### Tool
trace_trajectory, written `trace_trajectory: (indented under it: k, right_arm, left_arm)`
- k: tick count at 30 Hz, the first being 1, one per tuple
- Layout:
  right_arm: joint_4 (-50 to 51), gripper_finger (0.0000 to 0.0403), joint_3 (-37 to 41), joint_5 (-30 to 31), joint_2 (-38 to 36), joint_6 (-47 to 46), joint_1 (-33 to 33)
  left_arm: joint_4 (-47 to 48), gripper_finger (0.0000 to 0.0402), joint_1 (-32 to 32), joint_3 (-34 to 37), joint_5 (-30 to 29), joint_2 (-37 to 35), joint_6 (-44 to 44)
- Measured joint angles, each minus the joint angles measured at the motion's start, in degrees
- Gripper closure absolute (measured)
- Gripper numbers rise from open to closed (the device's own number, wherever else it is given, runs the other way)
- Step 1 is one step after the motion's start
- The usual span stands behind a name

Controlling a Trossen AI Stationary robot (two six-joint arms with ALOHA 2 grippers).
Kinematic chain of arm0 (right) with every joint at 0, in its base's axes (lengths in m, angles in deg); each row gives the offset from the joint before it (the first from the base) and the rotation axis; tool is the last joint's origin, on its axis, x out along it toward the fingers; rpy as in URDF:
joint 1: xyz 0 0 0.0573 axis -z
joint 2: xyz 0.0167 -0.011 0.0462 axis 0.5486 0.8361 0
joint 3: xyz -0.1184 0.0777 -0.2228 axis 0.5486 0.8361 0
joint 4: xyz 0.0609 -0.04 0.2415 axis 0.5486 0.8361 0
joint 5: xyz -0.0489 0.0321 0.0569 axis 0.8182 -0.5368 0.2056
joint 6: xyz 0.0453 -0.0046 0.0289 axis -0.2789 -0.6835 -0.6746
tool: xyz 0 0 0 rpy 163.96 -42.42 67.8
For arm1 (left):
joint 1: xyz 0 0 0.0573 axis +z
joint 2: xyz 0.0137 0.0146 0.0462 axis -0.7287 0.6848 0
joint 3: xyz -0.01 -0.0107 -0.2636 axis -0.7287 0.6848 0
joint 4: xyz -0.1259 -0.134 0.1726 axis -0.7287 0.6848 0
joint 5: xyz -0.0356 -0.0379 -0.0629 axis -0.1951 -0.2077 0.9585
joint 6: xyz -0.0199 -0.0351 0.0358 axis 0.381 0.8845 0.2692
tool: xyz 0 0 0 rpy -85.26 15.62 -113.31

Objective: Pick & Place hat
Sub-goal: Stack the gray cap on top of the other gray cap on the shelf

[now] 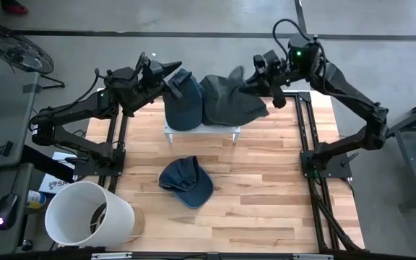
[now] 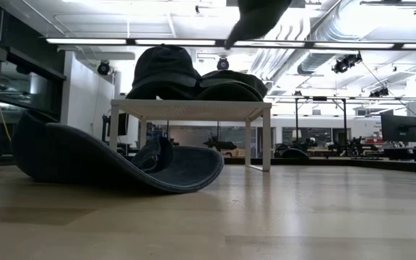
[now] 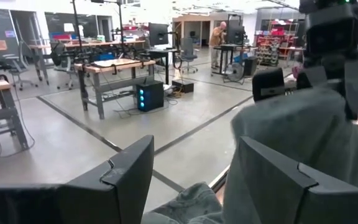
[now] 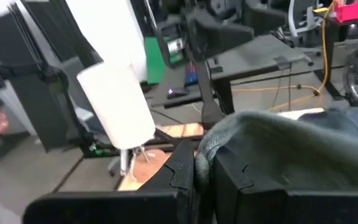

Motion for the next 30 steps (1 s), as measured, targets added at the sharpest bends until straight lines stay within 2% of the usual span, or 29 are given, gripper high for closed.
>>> trace_trajectory:
  k: [5, 9, 15, 23, 26, 30]
  right_arm:
    - [-0.53, 0.0383, -4.57, -0.16, 0.63, -0.7, 0.34]
    - [3.77, 0.0383, -10.81, -1.09, 3.91, -0.55, 0.84]
    - [8.62, 0.0383, -20.49, -8.28, 12.41, 0.12, 0.84]
    - [19.43, 0.0383, -30.87, -17.41, 22.79, 5.91, 2.54]
    - [21.48, 0.0383, -32.68, -21.27, 25.62, 8.09, 3.22]
    - [22.03, 0.0383, -32.45, -22.16, 27.62, 9.67, 4.21]
  left_arm:
    - [0.0, 0.017, 0.0, 0.0, 1.61, 0.0, -0.29]
    - [-0.11, 0.017, 0.0, 0.0, 1.81, -0.56, -1.46]
    - [1.08, 0.017, 0.0, 0.0, 3.54, -1.13, -1.68]
    - [3.2, 0.017, 0.0, -0.02, 12.32, -2.36, -0.58]
    - [4.42, 0.017, 0.0, 0.0, 15.54, -2.56, 1.5]
    - [5.04, 0.017, -0.02, 0.0, 19.3, -2.61, 2.44]
